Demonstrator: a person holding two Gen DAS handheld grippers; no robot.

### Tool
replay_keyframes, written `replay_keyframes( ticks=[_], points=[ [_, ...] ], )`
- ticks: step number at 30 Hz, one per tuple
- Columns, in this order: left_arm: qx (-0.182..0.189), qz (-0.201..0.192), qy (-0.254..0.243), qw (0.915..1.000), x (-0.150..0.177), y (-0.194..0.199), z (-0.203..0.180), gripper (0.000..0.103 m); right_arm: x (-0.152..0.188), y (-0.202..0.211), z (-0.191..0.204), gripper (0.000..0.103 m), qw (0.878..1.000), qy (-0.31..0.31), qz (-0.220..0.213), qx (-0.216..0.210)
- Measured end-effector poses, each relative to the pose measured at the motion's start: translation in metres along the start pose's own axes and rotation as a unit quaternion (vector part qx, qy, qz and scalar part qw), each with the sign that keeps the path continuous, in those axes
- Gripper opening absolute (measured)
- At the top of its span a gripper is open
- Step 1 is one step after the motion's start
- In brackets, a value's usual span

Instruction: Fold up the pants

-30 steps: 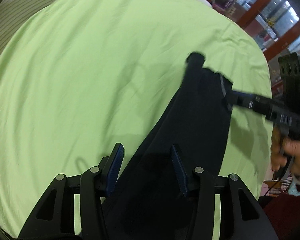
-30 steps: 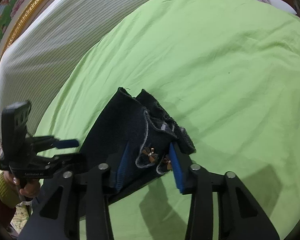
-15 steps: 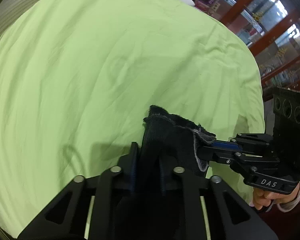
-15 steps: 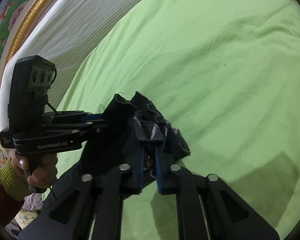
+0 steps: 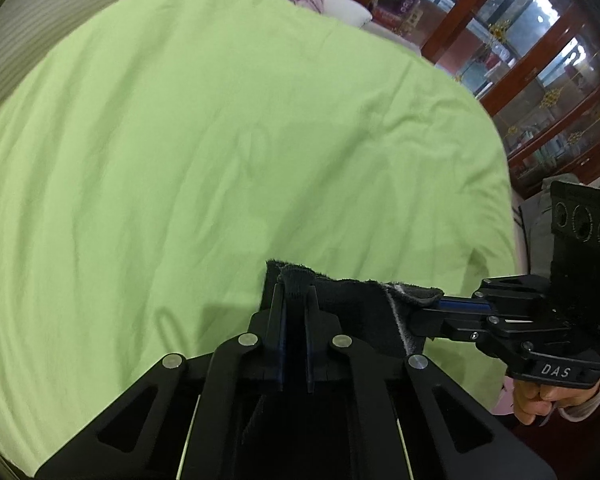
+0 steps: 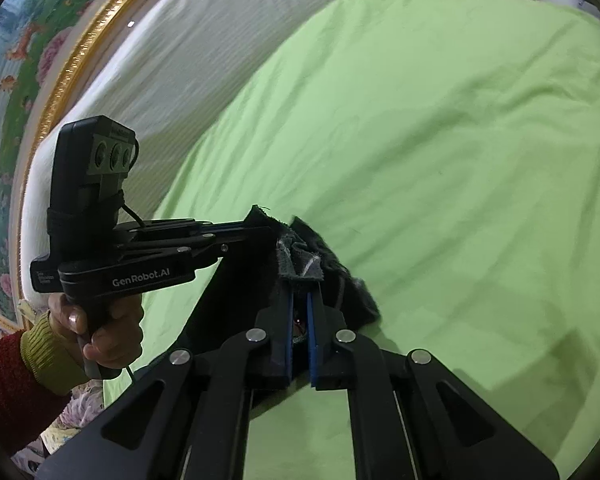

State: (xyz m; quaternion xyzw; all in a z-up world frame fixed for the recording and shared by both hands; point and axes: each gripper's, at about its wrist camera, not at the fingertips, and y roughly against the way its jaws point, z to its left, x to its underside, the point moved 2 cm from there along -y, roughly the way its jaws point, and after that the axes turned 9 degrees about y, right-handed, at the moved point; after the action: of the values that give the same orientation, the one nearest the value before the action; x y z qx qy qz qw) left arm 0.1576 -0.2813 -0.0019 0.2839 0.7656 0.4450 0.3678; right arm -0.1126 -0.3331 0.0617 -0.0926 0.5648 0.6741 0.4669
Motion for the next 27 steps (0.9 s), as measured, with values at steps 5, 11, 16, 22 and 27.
replay_keyframes(
  ticks=[5, 11, 16, 22, 27],
  points=[
    [-0.019, 0.000, -0.002, 0.9998, 0.004, -0.008, -0.002, 0.006, 0.011, -0.013, -0.004, 0.007, 0.999, 0.005, 0.025, 0.037],
    [-0.040, -0.011, -0.010, 0.9991, 0.003, 0.005, 0.000, 0.016, 0.016, -0.005, -0.007, 0.029, 0.998, -0.003, 0.028, 0.050],
    [-0.032, 0.014, 0.001, 0.9994, 0.003, 0.000, 0.010, 0.036, 0.028, 0.002, -0.013, 0.040, 0.999, -0.027, 0.029, 0.032],
    [-0.005, 0.062, -0.001, 0.9980, 0.004, -0.020, 0.010, 0.036, 0.039, -0.009, -0.023, 0.039, 0.997, -0.058, 0.044, -0.015],
    [0.012, 0.077, 0.027, 0.9966, -0.004, -0.040, 0.015, 0.027, 0.040, -0.015, -0.028, 0.032, 0.997, -0.064, 0.036, -0.034]
  ],
)
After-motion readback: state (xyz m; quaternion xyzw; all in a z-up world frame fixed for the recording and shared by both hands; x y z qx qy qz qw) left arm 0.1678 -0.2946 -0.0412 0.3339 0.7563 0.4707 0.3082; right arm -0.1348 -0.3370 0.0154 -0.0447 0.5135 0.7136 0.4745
